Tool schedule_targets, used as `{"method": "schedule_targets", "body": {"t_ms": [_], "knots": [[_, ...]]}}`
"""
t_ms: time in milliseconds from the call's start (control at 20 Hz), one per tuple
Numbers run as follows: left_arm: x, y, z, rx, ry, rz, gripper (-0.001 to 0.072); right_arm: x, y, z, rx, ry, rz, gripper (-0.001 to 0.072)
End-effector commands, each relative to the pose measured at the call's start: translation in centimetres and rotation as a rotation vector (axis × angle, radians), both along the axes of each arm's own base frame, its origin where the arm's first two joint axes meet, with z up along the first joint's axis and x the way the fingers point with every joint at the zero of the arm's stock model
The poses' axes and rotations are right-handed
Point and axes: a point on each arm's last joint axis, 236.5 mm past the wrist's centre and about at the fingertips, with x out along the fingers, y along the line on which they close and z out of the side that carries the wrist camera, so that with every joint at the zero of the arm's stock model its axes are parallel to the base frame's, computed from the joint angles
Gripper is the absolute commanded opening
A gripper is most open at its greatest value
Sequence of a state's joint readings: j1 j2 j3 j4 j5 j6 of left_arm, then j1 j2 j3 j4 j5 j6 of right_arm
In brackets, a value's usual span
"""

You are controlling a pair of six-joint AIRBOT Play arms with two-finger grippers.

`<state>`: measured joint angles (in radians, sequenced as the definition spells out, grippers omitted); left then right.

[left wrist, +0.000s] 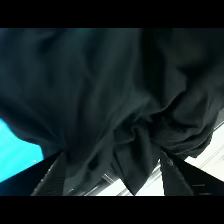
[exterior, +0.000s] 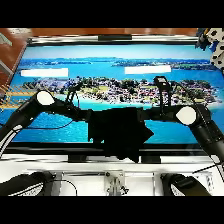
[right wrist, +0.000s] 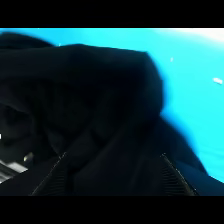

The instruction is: Fold the shirts.

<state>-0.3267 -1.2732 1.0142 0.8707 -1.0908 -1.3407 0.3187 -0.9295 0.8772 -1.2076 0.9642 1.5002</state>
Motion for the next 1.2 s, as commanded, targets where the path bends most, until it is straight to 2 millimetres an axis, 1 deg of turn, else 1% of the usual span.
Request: {"method": "schedule_targets", "body": {"t_ms": [0,100,150,200,250,300,350,450,500,550,650,700,750,900,950,1050,1100,1150], "knots": [[-0.2,3.3,0.3,0.013,0.102,0.013,0.0669,-1.4,-3.6,-0.8,-0.204,0.072,0.043,0.0688],[-1.1,6.1,1.1,0.009,0.185,0.025,0.0663,-4.3,-8.2,-1.5,-0.414,0.193,0.066,0.0687],[-1.7,7.0,1.1,0.007,0.218,0.035,0.0654,-5.8,-9.9,-2.1,-0.482,0.262,0.072,0.0687],[-2.4,7.8,0.9,0.013,0.245,0.038,0.0653,-7.1,-10.4,-2.8,-0.505,0.316,0.085,0.0687],[-3.2,8.4,0.2,0.033,0.262,0.037,0.0653,-8.2,-10.1,-3.7,-0.491,0.362,0.101,0.0687],[-4.0,8.7,-0.8,0.052,0.281,0.037,0.0653,-9.2,-9.3,-4.7,-0.453,0.399,0.116,0.0687],[-4.7,8.6,-1.8,0.055,0.297,0.046,0.0654,-9.9,-8.2,-5.5,-0.404,0.422,0.126,0.0687],[-5.4,8.1,-4.0,0.068,0.304,0.069,0.0653,-10.7,-5.9,-6.8,-0.303,0.449,0.134,0.0687],[-5.6,7.6,-5.0,0.072,0.297,0.076,0.0654,-10.8,-5.4,-7.2,-0.278,0.451,0.131,0.0687],[-5.9,6.8,-5.7,0.07,0.292,0.077,0.0654,-10.8,-5.3,-7.7,-0.273,0.449,0.126,0.0687],[-6.0,4.9,-6.6,0.056,0.261,0.079,0.0653,-10.7,-5.3,-8.6,-0.266,0.445,0.101,0.0687],[-5.6,3.9,-6.9,0.05,0.234,0.084,0.0644,-10.5,-5.3,-8.9,-0.259,0.443,0.077,0.0687],[-5.2,3.0,-7.3,0.049,0.206,0.09,0.0588,-10.3,-5.3,-9.1,-0.253,0.437,0.056,0.0687],[-4.3,1.4,-8.8,0.068,0.186,0.137,0.0579,-9.2,-5.0,-9.0,-0.226,0.412,-0.006,0.0687],[-4.1,1.4,-9.3,0.073,0.194,0.159,0.0466,-8.8,-4.9,-9.1,-0.222,0.404,-0.016,0.0687],[-3.7,1.5,-9.7,0.078,0.195,0.174,0.0211,-7.9,-4.7,-9.7,-0.213,0.396,-0.044,0.0687],[-3.6,1.7,-9.7,0.076,0.194,0.176,0.0117,-7.3,-4.6,-10.3,-0.208,0.397,-0.065,0.0687],[-3.7,1.7,-9.5,0.078,0.196,0.168,0.004,-6.7,-4.8,-10.9,-0.221,0.395,-0.077,0.0687]]}}
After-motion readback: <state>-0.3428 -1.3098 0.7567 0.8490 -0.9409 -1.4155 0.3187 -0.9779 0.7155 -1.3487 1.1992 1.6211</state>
